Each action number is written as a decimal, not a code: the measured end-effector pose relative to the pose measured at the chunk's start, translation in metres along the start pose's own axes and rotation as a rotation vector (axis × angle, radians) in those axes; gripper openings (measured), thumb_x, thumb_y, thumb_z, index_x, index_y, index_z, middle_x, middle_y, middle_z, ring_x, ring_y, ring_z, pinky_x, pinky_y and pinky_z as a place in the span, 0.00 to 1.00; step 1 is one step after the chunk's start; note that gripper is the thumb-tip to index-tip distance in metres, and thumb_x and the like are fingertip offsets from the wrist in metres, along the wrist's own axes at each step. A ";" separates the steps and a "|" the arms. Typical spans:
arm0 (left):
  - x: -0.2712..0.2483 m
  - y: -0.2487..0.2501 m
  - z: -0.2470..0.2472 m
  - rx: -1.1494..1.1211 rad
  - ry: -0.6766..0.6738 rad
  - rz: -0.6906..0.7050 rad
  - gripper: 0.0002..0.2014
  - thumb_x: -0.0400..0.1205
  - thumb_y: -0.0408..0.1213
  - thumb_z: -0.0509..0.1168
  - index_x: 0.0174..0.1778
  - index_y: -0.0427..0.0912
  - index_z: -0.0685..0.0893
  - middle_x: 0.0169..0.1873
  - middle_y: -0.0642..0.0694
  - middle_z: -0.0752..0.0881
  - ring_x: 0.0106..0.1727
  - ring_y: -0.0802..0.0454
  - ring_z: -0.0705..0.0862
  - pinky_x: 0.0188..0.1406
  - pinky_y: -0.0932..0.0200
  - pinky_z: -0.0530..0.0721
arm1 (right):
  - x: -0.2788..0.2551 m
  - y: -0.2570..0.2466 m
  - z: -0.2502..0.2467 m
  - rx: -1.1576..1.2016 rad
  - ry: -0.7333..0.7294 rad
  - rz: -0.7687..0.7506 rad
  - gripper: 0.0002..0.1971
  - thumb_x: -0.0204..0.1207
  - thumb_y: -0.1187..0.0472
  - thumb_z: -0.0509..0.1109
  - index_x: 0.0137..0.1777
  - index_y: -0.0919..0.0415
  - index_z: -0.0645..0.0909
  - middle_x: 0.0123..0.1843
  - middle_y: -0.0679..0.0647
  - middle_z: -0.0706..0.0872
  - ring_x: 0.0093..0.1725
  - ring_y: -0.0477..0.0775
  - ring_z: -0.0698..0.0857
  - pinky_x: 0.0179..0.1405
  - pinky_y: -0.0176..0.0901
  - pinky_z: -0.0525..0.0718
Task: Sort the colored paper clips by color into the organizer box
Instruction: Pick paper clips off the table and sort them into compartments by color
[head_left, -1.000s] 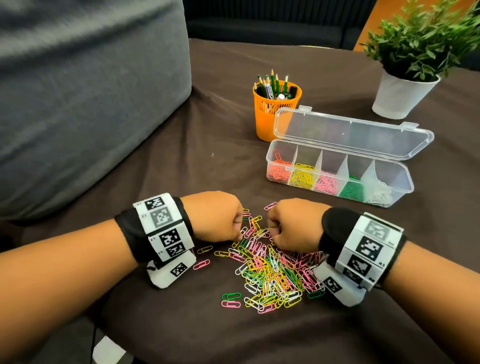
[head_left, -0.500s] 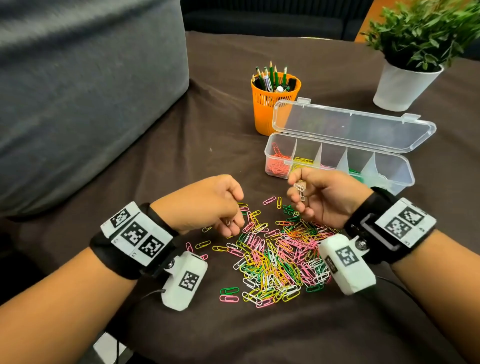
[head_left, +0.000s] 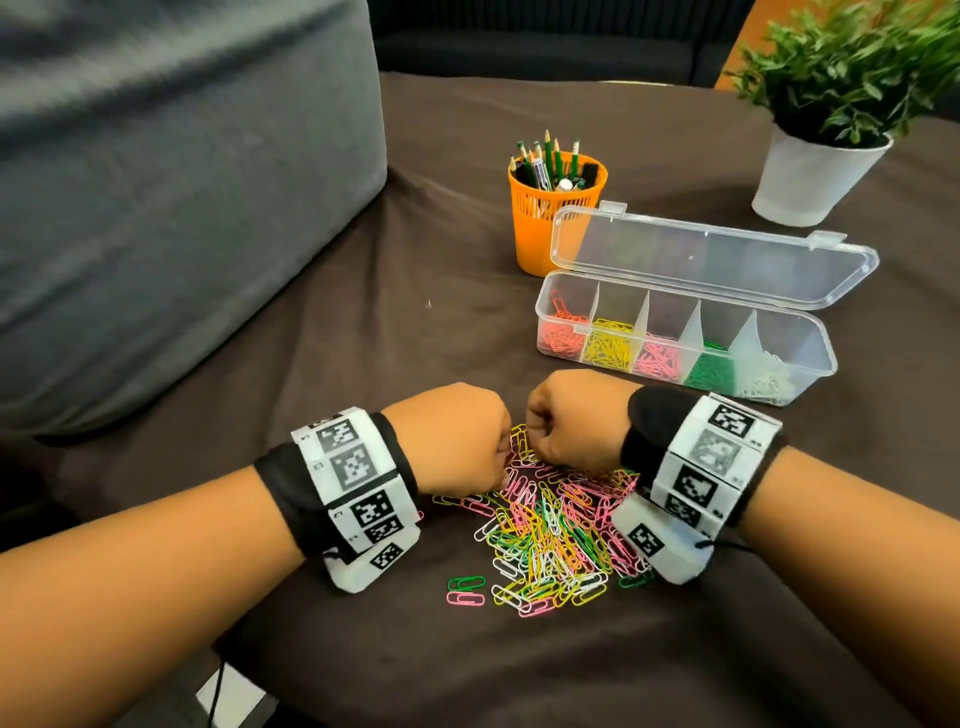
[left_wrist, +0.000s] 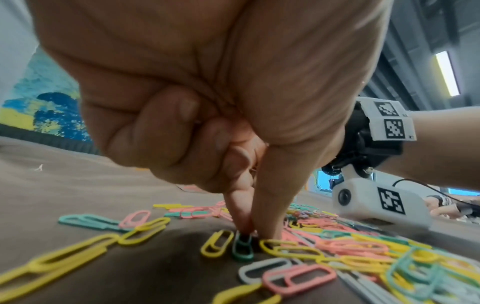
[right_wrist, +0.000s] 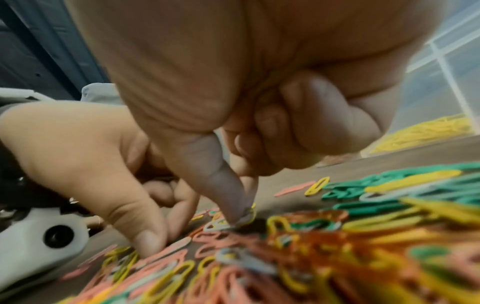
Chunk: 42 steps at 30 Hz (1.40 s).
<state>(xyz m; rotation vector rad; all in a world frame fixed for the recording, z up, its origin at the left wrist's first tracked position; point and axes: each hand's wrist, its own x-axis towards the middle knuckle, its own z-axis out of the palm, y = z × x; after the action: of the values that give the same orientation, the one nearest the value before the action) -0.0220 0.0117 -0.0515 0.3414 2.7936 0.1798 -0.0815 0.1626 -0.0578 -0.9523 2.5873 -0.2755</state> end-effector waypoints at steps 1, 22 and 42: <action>0.000 -0.001 -0.001 0.012 -0.008 0.007 0.09 0.79 0.45 0.70 0.38 0.44 0.86 0.34 0.48 0.87 0.38 0.46 0.83 0.39 0.56 0.82 | -0.001 0.003 -0.003 0.005 0.003 0.005 0.07 0.74 0.60 0.67 0.35 0.56 0.84 0.36 0.49 0.85 0.39 0.55 0.84 0.39 0.42 0.83; 0.003 -0.019 0.001 -0.024 0.009 0.061 0.05 0.77 0.46 0.73 0.46 0.52 0.87 0.29 0.60 0.80 0.33 0.65 0.77 0.31 0.68 0.70 | -0.006 0.033 -0.012 0.008 0.025 0.056 0.04 0.71 0.58 0.76 0.46 0.49 0.88 0.36 0.39 0.82 0.37 0.42 0.80 0.32 0.31 0.72; -0.007 -0.031 -0.007 -0.064 0.066 -0.010 0.06 0.77 0.47 0.74 0.47 0.56 0.86 0.33 0.58 0.80 0.34 0.65 0.77 0.30 0.65 0.70 | -0.016 0.047 -0.032 0.165 0.021 0.069 0.06 0.71 0.61 0.72 0.35 0.58 0.79 0.29 0.46 0.79 0.31 0.47 0.76 0.40 0.47 0.80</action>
<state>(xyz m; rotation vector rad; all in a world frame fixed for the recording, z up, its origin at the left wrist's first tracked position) -0.0246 -0.0205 -0.0483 0.3115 2.8464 0.2825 -0.1105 0.2099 -0.0386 -0.8040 2.5637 -0.4739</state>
